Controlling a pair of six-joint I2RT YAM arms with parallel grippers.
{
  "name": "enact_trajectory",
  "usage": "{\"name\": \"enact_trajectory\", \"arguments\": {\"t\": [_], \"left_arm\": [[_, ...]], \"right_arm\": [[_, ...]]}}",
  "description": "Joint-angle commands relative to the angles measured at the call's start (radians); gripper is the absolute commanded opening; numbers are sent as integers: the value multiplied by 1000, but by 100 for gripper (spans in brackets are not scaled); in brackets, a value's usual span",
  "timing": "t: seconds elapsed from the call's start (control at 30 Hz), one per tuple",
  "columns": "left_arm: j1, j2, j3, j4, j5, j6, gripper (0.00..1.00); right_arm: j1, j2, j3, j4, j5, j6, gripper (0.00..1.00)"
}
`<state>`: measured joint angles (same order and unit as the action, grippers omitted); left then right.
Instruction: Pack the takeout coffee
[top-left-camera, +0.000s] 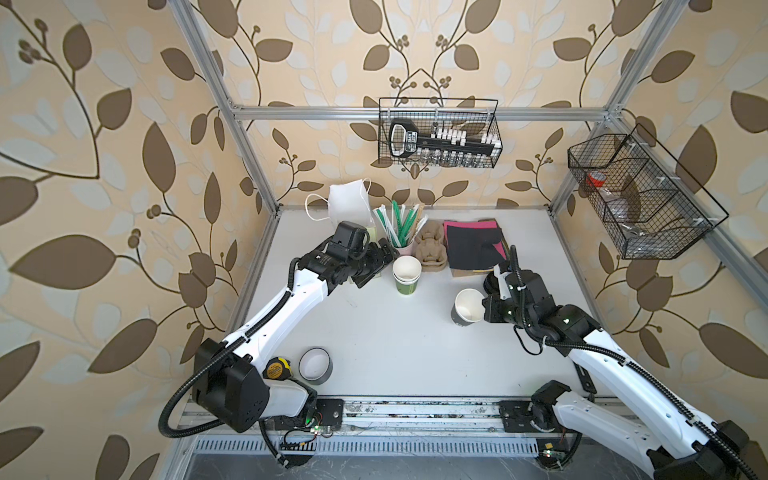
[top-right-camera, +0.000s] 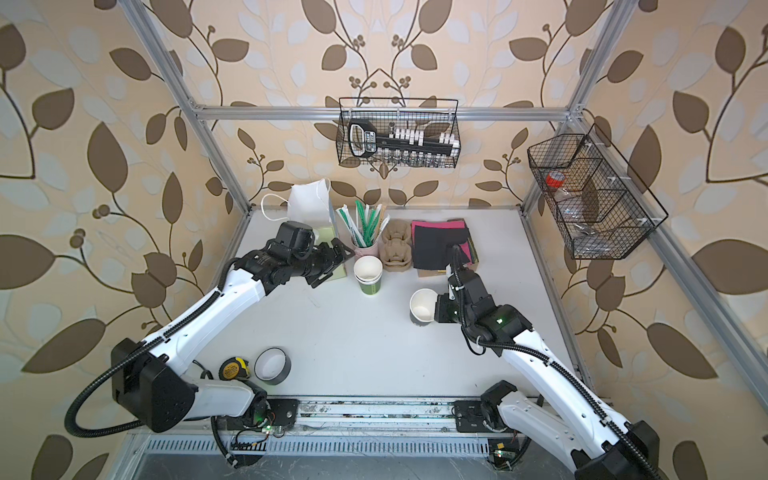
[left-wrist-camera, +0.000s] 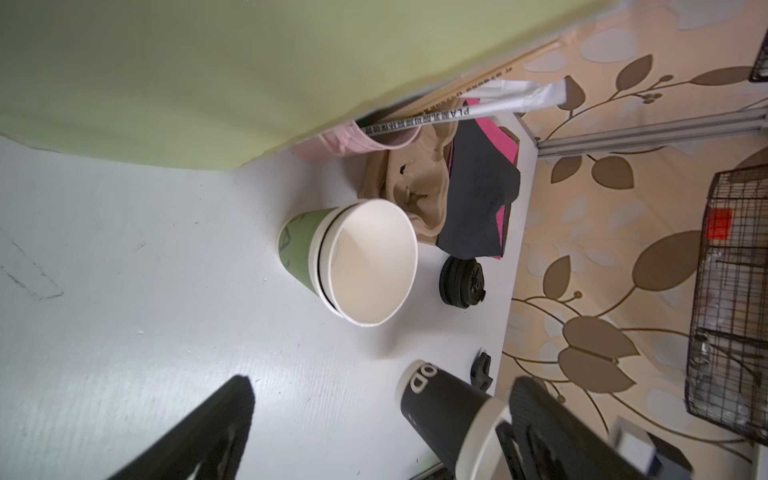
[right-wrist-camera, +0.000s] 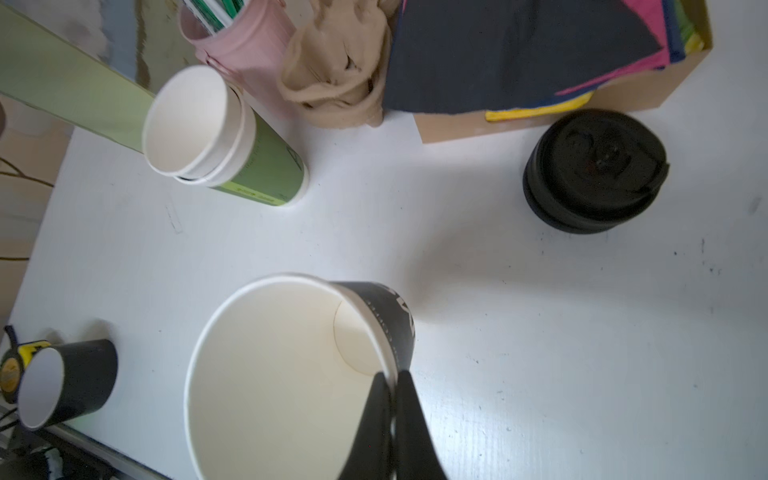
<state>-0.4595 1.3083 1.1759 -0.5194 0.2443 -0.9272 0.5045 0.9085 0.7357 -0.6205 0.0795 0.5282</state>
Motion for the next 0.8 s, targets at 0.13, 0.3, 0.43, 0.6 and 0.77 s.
{"name": "enact_trajectory", "arguments": {"t": [0.13, 0.3, 0.43, 0.6, 0.77], "left_arm": [[-158, -42, -74, 11, -31, -93, 98], [-209, 18, -79, 51, -47, -122, 98], [-224, 81, -67, 83, -42, -131, 98], [-231, 182, -35, 108, -54, -128, 98], [-231, 267, -2, 131, -59, -133, 97]], "right_arm": [[12, 20, -117, 97, 54, 48, 0], [34, 39, -125, 105, 79, 56, 0], [37, 20, -111, 91, 92, 63, 0], [40, 13, -65, 61, 87, 55, 9], [41, 31, -54, 53, 75, 46, 22]]}}
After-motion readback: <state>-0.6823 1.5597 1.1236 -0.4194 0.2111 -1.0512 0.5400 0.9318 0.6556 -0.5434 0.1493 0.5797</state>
